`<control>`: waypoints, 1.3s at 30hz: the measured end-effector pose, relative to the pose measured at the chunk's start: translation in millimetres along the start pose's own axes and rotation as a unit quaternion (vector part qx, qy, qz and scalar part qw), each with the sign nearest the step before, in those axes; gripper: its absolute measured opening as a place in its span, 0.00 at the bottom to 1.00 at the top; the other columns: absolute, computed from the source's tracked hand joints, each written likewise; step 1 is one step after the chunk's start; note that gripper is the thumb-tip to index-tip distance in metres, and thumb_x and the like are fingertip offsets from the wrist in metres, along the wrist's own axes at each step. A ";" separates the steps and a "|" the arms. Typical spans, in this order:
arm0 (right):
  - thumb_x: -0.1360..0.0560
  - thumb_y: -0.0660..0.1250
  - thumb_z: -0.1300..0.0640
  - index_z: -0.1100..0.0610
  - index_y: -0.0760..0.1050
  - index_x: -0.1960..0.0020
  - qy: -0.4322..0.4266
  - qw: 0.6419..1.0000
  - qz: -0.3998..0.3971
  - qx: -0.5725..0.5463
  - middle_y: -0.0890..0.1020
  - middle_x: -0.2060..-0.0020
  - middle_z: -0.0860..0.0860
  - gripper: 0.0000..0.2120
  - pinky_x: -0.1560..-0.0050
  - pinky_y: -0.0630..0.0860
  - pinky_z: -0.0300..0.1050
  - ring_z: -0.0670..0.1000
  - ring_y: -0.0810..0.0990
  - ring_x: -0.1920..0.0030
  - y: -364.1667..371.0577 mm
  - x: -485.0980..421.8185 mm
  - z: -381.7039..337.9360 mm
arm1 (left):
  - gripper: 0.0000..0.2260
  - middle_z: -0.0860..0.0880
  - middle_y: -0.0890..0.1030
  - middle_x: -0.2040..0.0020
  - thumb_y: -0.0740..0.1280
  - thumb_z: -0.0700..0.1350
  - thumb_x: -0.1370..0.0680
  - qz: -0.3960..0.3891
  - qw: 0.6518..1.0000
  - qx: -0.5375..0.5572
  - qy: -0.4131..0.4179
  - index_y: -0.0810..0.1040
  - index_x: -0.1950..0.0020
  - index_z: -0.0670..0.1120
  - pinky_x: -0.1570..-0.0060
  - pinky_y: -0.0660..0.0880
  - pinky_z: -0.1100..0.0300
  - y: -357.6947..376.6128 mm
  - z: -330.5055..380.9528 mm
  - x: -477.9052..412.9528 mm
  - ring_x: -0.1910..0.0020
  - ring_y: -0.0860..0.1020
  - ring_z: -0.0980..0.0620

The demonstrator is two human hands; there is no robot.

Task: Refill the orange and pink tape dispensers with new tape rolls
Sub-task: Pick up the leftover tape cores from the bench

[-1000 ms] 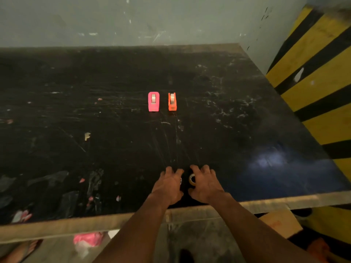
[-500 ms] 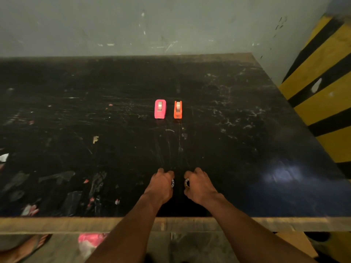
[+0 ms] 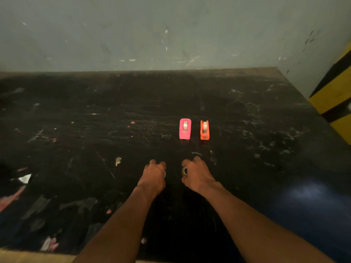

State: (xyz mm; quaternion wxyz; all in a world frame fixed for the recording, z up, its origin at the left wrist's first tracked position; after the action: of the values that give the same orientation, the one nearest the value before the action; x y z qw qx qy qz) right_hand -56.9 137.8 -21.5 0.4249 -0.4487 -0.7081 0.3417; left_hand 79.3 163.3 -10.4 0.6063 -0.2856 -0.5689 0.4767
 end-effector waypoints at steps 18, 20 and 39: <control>0.26 0.71 0.58 0.57 0.69 0.32 0.065 0.998 -0.003 0.019 0.72 0.34 0.58 0.25 0.36 0.72 0.53 0.58 0.72 0.35 -9.5 -190.6 -56.1 | 0.26 0.40 0.70 0.31 0.70 0.40 0.27 0.008 0.998 -0.017 0.068 0.67 0.30 0.45 0.34 0.70 0.49 -70.0 -40.8 -223.1 0.33 0.71 0.42; 0.27 0.71 0.58 0.57 0.69 0.32 0.071 0.997 -0.003 0.019 0.71 0.34 0.58 0.25 0.36 0.72 0.53 0.59 0.73 0.35 -10.9 -209.3 -55.3 | 0.25 0.40 0.70 0.32 0.70 0.40 0.26 0.009 0.997 -0.024 0.075 0.68 0.30 0.44 0.33 0.70 0.49 -71.8 -41.0 -241.6 0.34 0.71 0.42; 0.27 0.71 0.58 0.56 0.56 0.24 0.095 0.995 0.006 0.027 0.70 0.32 0.60 0.37 0.36 0.70 0.52 0.59 0.70 0.33 -2.3 -266.4 -42.7 | 0.30 0.40 0.67 0.29 0.72 0.41 0.28 0.001 0.995 0.008 0.097 0.65 0.28 0.48 0.34 0.70 0.48 -59.9 -36.2 -294.3 0.31 0.69 0.41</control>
State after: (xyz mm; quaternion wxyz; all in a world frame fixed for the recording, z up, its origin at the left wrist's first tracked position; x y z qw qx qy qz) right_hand 44.0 -105.3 -80.8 0.5002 -0.4721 -0.6521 0.3188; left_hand 159.3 -118.3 -86.9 0.6603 -0.3261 -0.5038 0.4515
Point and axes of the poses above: each hand's wrist, its own x-axis away from the middle knuckle, its own y-axis out of the palm, z = x × y, the point moved 9 cm from there along -x, towards the middle knuckle
